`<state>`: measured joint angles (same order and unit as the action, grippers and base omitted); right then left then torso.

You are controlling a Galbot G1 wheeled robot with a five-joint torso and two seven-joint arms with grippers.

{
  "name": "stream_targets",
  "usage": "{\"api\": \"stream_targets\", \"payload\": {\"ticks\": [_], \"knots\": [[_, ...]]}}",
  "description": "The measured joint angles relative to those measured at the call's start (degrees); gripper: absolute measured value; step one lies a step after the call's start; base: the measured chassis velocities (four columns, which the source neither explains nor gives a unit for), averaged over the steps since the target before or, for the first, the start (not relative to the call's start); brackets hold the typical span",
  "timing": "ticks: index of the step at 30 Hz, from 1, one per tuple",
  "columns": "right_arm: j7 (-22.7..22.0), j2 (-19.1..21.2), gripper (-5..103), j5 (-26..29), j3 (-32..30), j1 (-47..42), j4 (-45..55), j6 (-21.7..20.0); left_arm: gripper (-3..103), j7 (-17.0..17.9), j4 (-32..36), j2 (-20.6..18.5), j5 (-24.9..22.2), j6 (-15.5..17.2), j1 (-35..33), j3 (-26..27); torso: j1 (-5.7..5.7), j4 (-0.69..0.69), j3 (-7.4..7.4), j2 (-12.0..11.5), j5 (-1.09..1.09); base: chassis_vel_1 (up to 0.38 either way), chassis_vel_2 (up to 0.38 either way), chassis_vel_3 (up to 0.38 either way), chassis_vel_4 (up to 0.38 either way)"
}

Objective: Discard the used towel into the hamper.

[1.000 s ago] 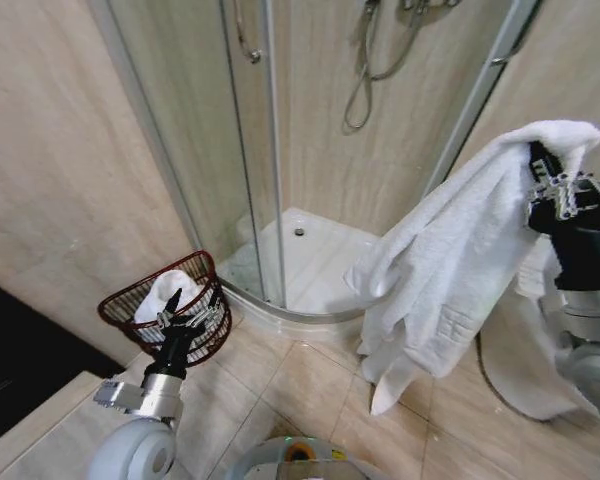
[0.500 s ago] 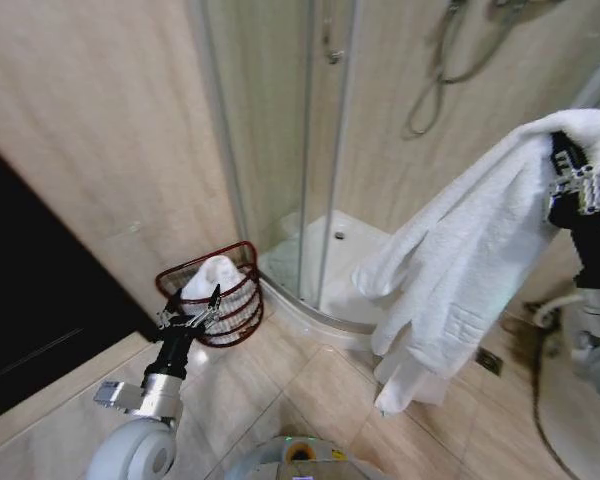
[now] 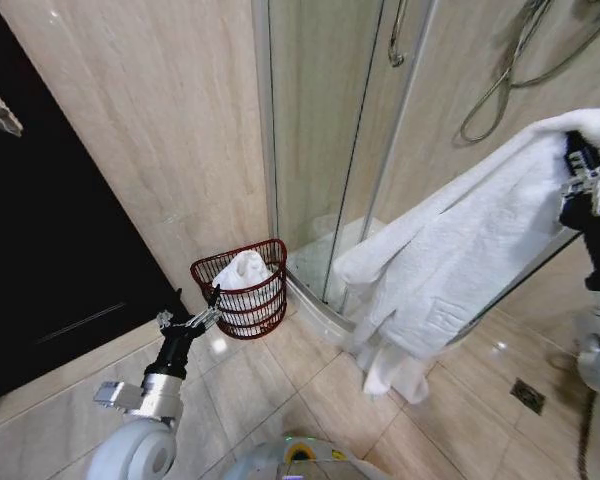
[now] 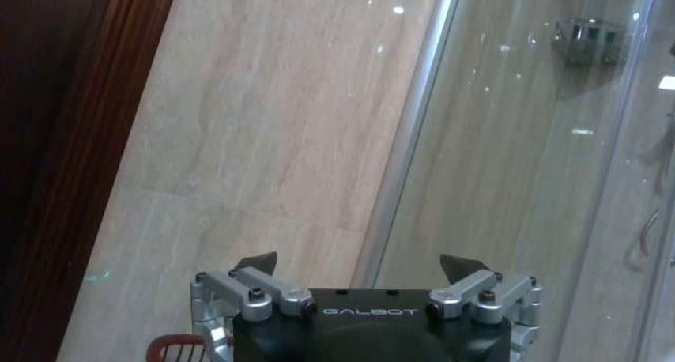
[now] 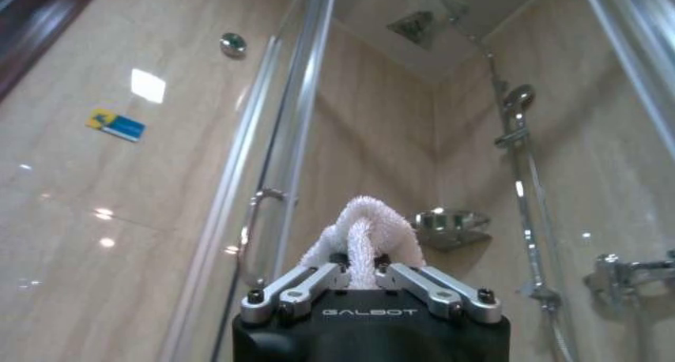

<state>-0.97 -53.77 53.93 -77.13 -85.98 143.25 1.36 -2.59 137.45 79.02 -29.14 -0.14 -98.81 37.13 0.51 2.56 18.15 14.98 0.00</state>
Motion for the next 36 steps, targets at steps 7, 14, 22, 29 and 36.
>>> {"api": "stream_targets", "payload": {"ticks": [7,14,22,29,36], "knots": [[-0.96,-0.89,7,0.54,-2.19,-0.31,0.00,-0.74,100,0.00,0.00,0.00,0.00,0.00,0.00,0.00,0.62,0.00,1.08,1.66,0.00,0.000,0.000,0.000,0.000],[-1.35,-0.91,7,0.78,-2.86,-0.23,0.00,-0.28,100,0.00,0.00,0.00,0.00,0.00,0.01,0.00,1.34,0.01,2.13,3.40,0.00,0.000,0.000,0.000,0.000],[-1.63,-1.24,7,0.79,-2.86,-0.29,-0.01,0.10,100,0.00,0.00,0.00,0.00,0.00,0.00,0.00,2.09,0.01,3.42,5.44,0.00,0.000,0.000,0.000,0.000],[-1.60,-1.28,7,0.95,-3.06,-0.31,-0.01,0.26,100,0.00,0.00,0.00,0.00,0.00,0.00,0.00,2.78,0.01,4.39,7.11,0.00,0.000,0.000,0.000,0.000],[-1.34,-1.45,7,0.95,-3.10,-0.51,-0.01,0.36,100,0.00,0.00,0.00,0.00,0.00,0.00,0.00,3.40,0.01,5.31,8.66,0.00,0.000,0.000,0.000,0.000]]}}
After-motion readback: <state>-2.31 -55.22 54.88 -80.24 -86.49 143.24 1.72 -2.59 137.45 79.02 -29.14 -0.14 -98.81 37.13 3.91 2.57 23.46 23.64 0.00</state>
